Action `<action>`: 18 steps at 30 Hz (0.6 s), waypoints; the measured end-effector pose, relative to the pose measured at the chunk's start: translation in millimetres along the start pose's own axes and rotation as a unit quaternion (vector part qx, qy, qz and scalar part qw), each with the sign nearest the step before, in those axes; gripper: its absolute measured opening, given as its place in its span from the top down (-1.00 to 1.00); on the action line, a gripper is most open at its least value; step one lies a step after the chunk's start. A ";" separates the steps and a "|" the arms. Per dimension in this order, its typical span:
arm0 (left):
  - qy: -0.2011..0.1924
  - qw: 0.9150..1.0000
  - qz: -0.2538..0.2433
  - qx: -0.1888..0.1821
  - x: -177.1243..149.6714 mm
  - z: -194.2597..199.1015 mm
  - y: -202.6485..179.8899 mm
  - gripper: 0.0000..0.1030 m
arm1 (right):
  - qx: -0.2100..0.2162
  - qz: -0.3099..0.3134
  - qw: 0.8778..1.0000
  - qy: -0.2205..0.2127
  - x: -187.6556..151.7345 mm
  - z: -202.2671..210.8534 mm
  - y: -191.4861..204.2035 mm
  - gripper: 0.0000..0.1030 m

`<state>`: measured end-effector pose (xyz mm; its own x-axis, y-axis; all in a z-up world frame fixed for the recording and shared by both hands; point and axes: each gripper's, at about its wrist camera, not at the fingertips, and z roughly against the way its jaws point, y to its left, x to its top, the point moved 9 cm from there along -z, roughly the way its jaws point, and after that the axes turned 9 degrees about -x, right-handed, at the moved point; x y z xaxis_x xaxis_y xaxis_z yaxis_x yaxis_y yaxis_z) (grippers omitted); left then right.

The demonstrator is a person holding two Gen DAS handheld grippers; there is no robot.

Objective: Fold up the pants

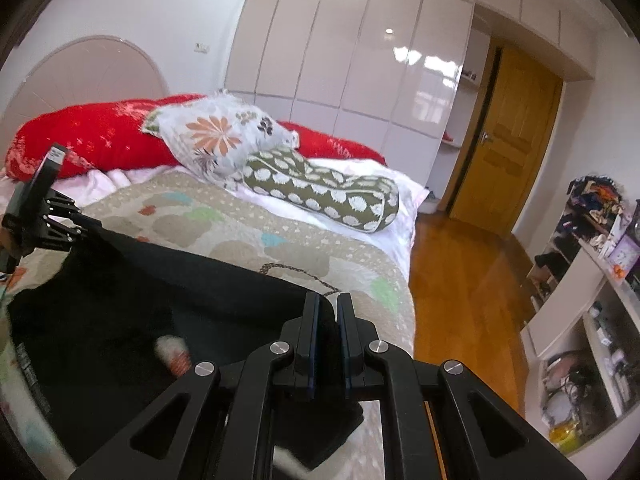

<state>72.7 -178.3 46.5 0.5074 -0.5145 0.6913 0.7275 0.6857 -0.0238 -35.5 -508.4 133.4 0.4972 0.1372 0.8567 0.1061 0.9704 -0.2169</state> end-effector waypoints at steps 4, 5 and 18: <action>-0.032 0.999 0.027 -0.029 -42.4 36.8 -45.6 0.57 | 0.016 0.001 1.000 0.020 -46.7 51.2 1.6 0.84; -0.032 0.998 0.035 -0.034 -51.5 39.1 -52.3 0.57 | 0.022 0.003 0.999 0.029 -62.1 59.5 5.2 0.84; 0.039 0.993 0.100 -0.052 -140.1 24.8 -75.7 0.57 | 0.122 -0.062 0.982 0.130 -219.0 107.8 49.2 -0.17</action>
<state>-64.9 -145.4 -30.6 0.6773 -0.4143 0.6079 0.6503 0.7235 -0.2314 -232.0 -469.3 -14.4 0.7002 -0.0099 0.7139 -0.0132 0.9996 0.0268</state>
